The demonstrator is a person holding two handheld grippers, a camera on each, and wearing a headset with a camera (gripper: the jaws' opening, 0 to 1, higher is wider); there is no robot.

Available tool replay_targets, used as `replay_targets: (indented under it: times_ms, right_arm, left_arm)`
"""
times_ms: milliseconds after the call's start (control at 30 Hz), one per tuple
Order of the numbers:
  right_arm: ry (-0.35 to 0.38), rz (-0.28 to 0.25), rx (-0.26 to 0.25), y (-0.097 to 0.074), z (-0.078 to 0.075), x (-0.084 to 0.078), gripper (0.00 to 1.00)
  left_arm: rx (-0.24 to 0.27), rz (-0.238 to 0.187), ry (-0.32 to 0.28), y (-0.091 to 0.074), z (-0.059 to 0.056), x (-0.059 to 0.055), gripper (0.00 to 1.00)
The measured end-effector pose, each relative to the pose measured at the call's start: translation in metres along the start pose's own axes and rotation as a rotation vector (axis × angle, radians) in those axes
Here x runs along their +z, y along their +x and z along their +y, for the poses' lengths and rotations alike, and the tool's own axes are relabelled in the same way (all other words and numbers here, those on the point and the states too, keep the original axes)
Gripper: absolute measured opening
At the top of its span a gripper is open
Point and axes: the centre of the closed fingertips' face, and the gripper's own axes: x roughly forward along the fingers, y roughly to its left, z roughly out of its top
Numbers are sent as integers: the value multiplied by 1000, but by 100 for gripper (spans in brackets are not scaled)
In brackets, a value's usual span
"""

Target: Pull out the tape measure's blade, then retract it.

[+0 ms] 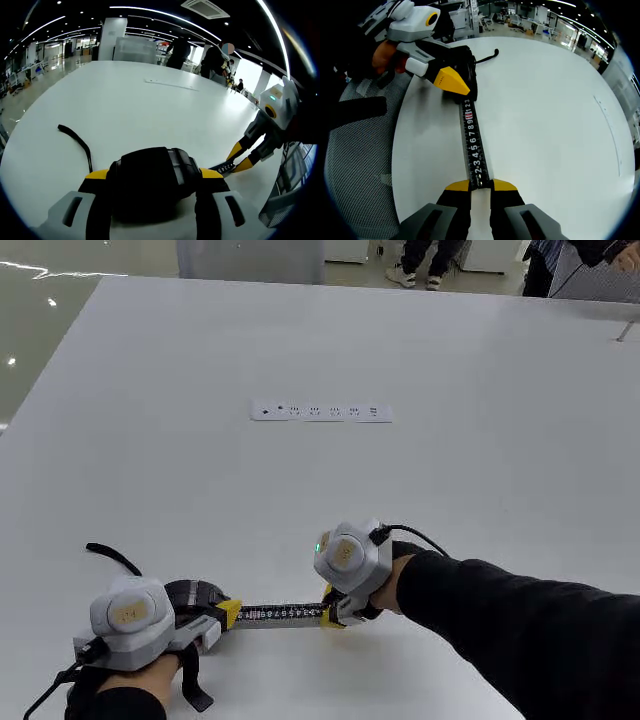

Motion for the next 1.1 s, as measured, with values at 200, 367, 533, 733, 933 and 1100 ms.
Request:
replay_targets:
  times_ms: [200,367,533,733,933,1100]
  right_arm:
    - [6,-5,1,1,1,3,10]
    - [10,-12,5,2,1,5,10]
    - [4,-18,7,3,2,8,10]
    - [-12,-24,9,4,3,11,10]
    - [1,-26,10,6,3,13,10]
    - [3,-29,11,7,3,15,10]
  left_arm:
    - [-1,2,4,0,0,0,63]
    - [-1,7,10,0,0,0,63]
    - [-3,12,13,0,0,-1,63]
    - [-2,12,13,1,0,0,63]
    - [-1,12,12,1,0,0,63]
    - [-1,12,12,1,-1,0,63]
